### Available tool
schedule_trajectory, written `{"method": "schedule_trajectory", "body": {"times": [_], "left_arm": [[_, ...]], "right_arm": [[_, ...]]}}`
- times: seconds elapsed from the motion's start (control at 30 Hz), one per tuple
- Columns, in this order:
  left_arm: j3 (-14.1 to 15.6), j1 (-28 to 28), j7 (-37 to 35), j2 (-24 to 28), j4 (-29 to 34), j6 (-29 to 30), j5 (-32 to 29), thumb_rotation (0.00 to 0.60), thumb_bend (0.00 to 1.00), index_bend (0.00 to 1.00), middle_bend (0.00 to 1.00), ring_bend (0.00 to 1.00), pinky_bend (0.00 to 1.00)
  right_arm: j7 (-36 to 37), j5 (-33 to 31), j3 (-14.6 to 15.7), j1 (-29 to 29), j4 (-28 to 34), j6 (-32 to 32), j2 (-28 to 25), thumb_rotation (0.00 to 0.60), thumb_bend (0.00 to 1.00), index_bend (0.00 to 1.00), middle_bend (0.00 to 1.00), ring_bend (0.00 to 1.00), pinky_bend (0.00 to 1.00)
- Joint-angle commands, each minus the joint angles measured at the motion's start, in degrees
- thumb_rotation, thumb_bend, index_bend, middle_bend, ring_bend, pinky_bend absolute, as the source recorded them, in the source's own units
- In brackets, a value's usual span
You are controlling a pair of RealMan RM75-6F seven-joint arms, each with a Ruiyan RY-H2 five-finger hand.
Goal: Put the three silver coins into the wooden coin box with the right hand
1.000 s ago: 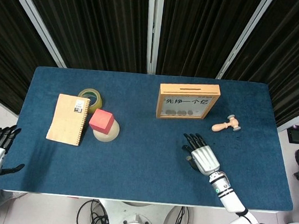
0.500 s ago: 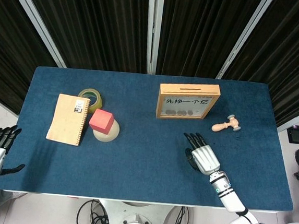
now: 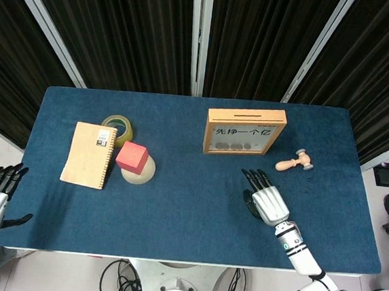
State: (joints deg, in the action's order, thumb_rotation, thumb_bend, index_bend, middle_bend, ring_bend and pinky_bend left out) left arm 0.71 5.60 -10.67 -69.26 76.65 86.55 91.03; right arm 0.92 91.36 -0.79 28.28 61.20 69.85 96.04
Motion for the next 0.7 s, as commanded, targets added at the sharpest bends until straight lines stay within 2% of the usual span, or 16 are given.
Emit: {"method": "schedule_trajectory", "body": {"times": [0.03,0.27,0.43,0.57,0.7], "left_arm": [[0.0,-0.1,0.1,0.0,0.1,0.1,0.1,0.6,0.04,0.02,0.0,0.0,0.0],[0.1,-0.2,0.4,0.3,0.9,0.8,0.5,0.6,0.04,0.02,0.0,0.0,0.0],[0.1,-0.2,0.8,0.5,1.4,1.1,0.9,0.6,0.04,0.02,0.0,0.0,0.0],[0.3,-0.3,1.1,0.7,1.9,1.3,1.2,0.6,0.04,0.02,0.0,0.0,0.0],[0.3,-0.4,1.5,1.0,2.6,1.6,1.3,0.6,0.04,0.02,0.0,0.0,0.0]], "right_arm": [[-0.6,0.7,-1.3,0.1,4.3,2.5,-2.9,0.6,0.43,0.67,0.02,0.0,0.0],[-4.9,1.1,-7.0,1.1,20.7,7.2,-13.2,0.6,0.43,0.69,0.02,0.0,0.0],[-10.2,0.0,-12.3,2.9,28.9,7.9,-19.5,0.6,0.43,0.72,0.03,0.0,0.0],[-12.3,-5.6,-17.5,6.0,33.6,3.8,-22.9,0.6,0.43,0.72,0.03,0.0,0.0],[-14.8,-15.9,-23.3,10.4,35.5,-3.0,-24.5,0.6,0.43,0.72,0.03,0.0,0.0]]}}
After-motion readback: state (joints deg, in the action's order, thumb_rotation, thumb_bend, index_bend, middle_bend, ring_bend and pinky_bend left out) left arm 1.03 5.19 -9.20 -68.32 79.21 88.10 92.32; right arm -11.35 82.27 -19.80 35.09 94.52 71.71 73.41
